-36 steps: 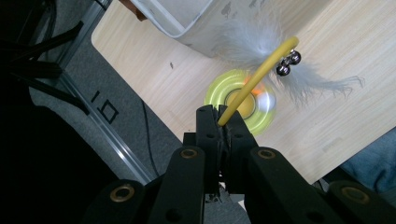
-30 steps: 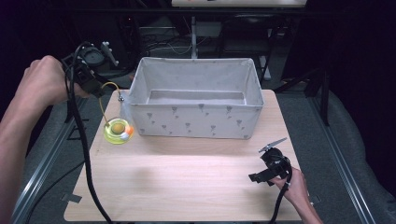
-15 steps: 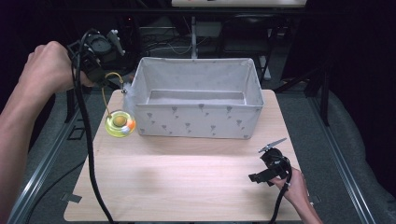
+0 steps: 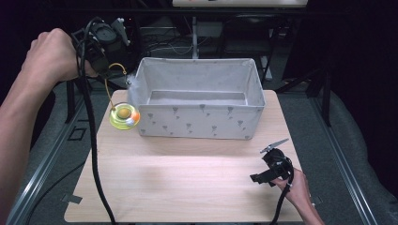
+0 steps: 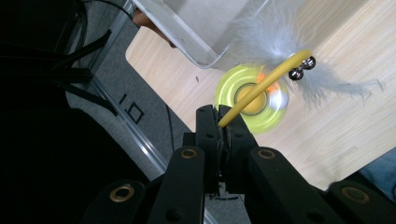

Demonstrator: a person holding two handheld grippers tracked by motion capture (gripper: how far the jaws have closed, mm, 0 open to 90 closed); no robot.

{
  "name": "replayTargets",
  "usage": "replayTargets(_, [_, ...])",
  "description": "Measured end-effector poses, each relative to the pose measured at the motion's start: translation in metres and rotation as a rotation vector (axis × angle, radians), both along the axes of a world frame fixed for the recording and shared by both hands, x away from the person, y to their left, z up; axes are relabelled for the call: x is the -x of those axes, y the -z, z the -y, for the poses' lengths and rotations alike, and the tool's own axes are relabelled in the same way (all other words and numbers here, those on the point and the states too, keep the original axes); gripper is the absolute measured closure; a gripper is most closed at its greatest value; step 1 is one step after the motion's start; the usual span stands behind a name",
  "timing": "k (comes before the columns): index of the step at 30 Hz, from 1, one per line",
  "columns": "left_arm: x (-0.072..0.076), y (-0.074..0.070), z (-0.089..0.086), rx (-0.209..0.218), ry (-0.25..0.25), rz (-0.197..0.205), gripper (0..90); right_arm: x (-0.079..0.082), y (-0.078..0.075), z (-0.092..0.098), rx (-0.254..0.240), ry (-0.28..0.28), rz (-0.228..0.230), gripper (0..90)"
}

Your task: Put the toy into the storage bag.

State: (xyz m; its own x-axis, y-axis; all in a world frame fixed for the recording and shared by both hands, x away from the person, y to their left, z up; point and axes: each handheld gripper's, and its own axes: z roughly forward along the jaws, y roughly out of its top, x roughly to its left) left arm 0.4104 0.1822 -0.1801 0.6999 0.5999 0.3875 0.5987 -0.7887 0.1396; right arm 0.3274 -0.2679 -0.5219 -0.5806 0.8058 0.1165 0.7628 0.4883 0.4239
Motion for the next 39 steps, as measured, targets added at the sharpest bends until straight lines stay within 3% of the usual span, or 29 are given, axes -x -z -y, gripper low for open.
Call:
replayTargets(3, [-0.002, -0.004, 0.0, 0.003, -0.003, 0.003, 88.0, 0.0, 0.001, 0.0, -0.016, 0.006, -0.002, 8.5])
replayTargets(7, [-0.005, -0.008, 0.001, 0.002, -0.007, 0.007, 88.0, 0.0, 0.001, 0.0, 0.004, -0.001, -0.007, 8.4])
replayTargets(16, [-0.012, -0.017, 0.008, -0.011, -0.008, 0.008, 88.0, -0.001, 0.002, 0.0, -0.01, 0.003, -0.016, 8.4])
replayTargets(17, [-0.013, -0.018, 0.008, -0.012, -0.011, 0.007, 88.0, -0.001, 0.001, 0.001, 0.011, -0.004, -0.015, 8.4])
replayTargets(18, [-0.013, -0.019, 0.009, -0.015, -0.012, 0.007, 88.0, -0.001, 0.002, 0.0, -0.011, 0.003, -0.013, 8.4])
replayTargets(21, [-0.016, -0.022, 0.011, -0.022, -0.013, 0.011, 87.9, -0.001, 0.001, 0.001, 0.011, -0.006, -0.014, 8.4])
replayTargets(24, [-0.019, -0.026, 0.013, -0.03, -0.018, 0.018, 88.0, 0.0, 0.002, 0.001, -0.013, 0.004, -0.011, 8.3])
replayTargets(29, [-0.025, -0.032, 0.017, -0.037, -0.024, 0.019, 88.0, -0.001, 0.002, 0.002, 0.009, -0.003, -0.014, 8.3])
replayTargets(39, [-0.037, -0.046, 0.023, -0.041, -0.041, 0.025, 87.9, -0.001, 0.001, 0.002, 0.005, -0.004, -0.016, 8.3])
